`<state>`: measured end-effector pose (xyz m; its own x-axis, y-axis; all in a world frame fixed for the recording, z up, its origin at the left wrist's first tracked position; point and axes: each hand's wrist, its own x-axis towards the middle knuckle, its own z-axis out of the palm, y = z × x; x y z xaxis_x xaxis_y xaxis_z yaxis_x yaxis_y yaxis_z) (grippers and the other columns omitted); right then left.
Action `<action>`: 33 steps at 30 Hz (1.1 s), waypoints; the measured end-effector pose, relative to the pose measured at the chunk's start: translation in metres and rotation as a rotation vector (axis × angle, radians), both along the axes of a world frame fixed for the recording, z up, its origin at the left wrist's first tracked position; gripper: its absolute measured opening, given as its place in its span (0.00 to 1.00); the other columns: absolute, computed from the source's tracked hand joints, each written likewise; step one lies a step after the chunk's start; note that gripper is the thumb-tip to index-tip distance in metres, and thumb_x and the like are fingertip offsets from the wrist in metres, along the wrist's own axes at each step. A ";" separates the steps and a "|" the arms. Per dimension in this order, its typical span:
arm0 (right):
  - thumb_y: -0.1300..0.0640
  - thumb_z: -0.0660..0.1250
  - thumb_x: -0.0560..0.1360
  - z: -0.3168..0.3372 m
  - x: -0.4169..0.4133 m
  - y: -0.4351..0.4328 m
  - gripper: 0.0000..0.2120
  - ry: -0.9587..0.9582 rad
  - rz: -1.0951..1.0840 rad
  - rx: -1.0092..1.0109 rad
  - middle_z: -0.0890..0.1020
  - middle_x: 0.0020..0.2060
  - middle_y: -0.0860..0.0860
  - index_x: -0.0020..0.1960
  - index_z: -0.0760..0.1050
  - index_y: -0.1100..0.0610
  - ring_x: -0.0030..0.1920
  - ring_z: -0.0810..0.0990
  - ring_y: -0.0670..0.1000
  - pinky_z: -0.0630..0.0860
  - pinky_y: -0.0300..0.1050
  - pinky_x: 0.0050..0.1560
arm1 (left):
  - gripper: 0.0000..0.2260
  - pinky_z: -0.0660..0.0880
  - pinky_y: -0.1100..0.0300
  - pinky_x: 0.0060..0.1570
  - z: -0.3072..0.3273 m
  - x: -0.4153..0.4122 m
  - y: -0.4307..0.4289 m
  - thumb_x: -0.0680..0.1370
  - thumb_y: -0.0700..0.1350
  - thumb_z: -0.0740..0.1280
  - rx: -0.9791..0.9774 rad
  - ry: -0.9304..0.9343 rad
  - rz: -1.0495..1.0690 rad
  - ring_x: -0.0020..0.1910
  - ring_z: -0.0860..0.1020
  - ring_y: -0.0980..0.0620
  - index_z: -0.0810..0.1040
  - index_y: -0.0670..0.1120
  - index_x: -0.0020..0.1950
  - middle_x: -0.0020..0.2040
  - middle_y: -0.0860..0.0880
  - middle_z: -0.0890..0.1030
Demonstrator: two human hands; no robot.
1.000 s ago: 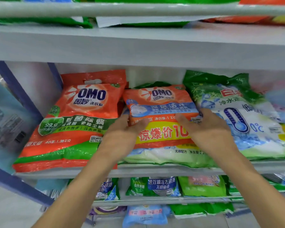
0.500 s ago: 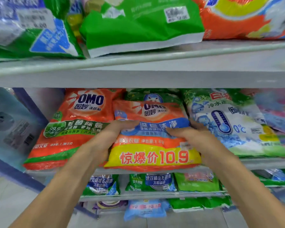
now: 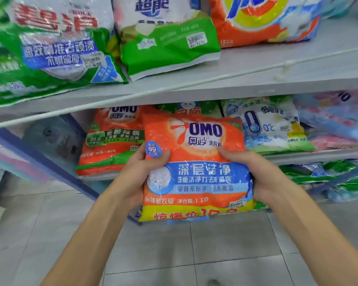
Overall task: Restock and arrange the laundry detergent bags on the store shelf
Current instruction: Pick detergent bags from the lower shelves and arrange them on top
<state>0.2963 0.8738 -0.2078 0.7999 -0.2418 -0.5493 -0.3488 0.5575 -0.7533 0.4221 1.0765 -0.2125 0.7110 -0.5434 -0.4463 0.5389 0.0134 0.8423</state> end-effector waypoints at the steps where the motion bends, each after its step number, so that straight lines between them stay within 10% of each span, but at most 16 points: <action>1: 0.54 0.74 0.70 0.006 -0.008 0.004 0.19 -0.007 0.006 -0.010 0.88 0.52 0.58 0.59 0.82 0.59 0.47 0.88 0.57 0.86 0.55 0.47 | 0.20 0.84 0.49 0.39 0.006 -0.006 0.006 0.70 0.41 0.73 0.003 -0.012 -0.006 0.46 0.87 0.43 0.79 0.46 0.62 0.53 0.42 0.87; 13: 0.57 0.73 0.70 0.080 -0.074 0.053 0.19 -0.146 -0.164 -0.051 0.88 0.49 0.58 0.61 0.80 0.57 0.43 0.89 0.56 0.85 0.50 0.37 | 0.17 0.84 0.49 0.40 0.089 -0.075 0.048 0.75 0.42 0.70 -0.066 -0.065 -0.047 0.48 0.87 0.42 0.77 0.46 0.63 0.54 0.43 0.87; 18: 0.57 0.76 0.67 0.105 -0.071 0.049 0.24 -0.176 -0.225 -0.121 0.87 0.53 0.58 0.62 0.79 0.56 0.51 0.87 0.61 0.83 0.63 0.54 | 0.16 0.84 0.48 0.41 0.124 -0.074 0.039 0.79 0.43 0.68 -0.114 -0.136 -0.049 0.50 0.86 0.41 0.75 0.49 0.67 0.56 0.43 0.86; 33: 0.51 0.77 0.71 0.159 -0.060 -0.006 0.23 -0.309 -0.197 -0.145 0.86 0.56 0.60 0.64 0.80 0.57 0.55 0.86 0.64 0.79 0.70 0.60 | 0.11 0.77 0.35 0.61 0.170 -0.064 -0.014 0.82 0.49 0.67 -0.088 -0.278 0.053 0.53 0.85 0.40 0.78 0.52 0.63 0.55 0.45 0.86</action>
